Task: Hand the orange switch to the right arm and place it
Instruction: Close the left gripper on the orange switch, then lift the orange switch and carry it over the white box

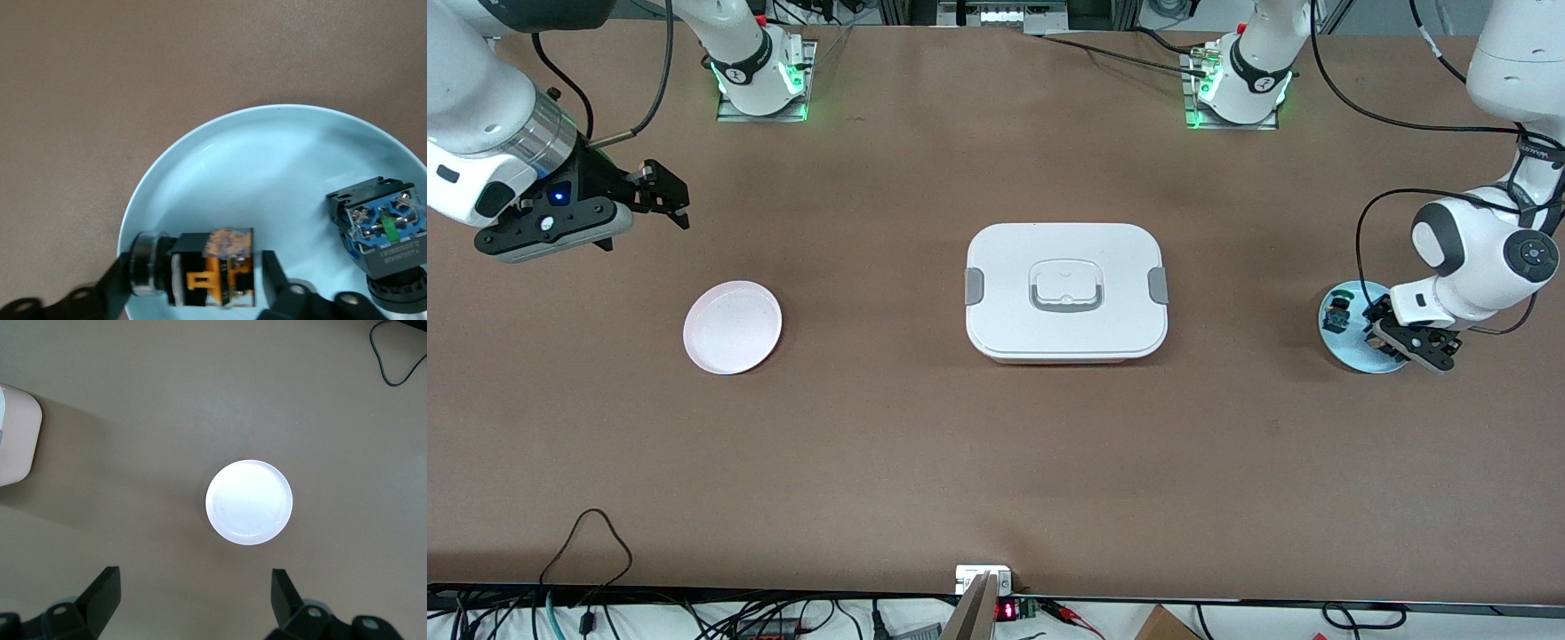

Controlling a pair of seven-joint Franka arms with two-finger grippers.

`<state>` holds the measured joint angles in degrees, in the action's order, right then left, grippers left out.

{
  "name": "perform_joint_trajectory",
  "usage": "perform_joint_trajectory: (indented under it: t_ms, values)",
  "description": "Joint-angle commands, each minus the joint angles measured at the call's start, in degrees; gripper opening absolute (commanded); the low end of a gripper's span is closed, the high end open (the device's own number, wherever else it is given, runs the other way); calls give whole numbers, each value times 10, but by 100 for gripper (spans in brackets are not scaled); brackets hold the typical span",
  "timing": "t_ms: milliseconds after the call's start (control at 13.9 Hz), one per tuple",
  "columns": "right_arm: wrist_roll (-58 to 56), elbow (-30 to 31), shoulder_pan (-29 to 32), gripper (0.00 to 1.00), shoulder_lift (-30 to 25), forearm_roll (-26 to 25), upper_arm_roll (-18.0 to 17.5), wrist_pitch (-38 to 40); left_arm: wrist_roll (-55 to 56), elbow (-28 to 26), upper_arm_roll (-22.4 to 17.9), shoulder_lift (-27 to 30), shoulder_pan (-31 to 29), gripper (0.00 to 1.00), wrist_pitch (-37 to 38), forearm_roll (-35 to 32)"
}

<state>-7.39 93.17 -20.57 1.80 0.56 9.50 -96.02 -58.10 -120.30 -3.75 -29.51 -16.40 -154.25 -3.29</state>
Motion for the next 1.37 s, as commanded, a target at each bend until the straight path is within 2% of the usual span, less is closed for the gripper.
perform_joint_trajectory:
  t_ms: [0,72,504,648,792,936,1080,1296]
  values:
    - [4,-8,-2,100,-2,0,-2,11,-15,-1,6,5,-7,32,-2,2]
    - [4,-8,-2,100,-3,0,-2,11,-15,-1,6,9,-7,29,10,2]
    - [5,-8,-3,100,-3,0,-2,11,-37,29,26,91,-4,28,189,2]
    - [4,-8,-3,100,-3,0,-3,11,-38,63,51,104,-5,29,284,5]
    - [5,-8,-3,100,-3,0,-3,11,-40,106,79,104,-6,29,345,12]
    - [5,-8,-3,100,-3,0,-3,11,-51,138,137,105,-7,29,380,18]
    - [5,-8,-3,100,-2,0,-3,11,-60,162,158,104,-7,26,404,88]
    - [5,-8,-3,100,-3,0,-3,11,-193,163,207,104,-7,21,407,216]
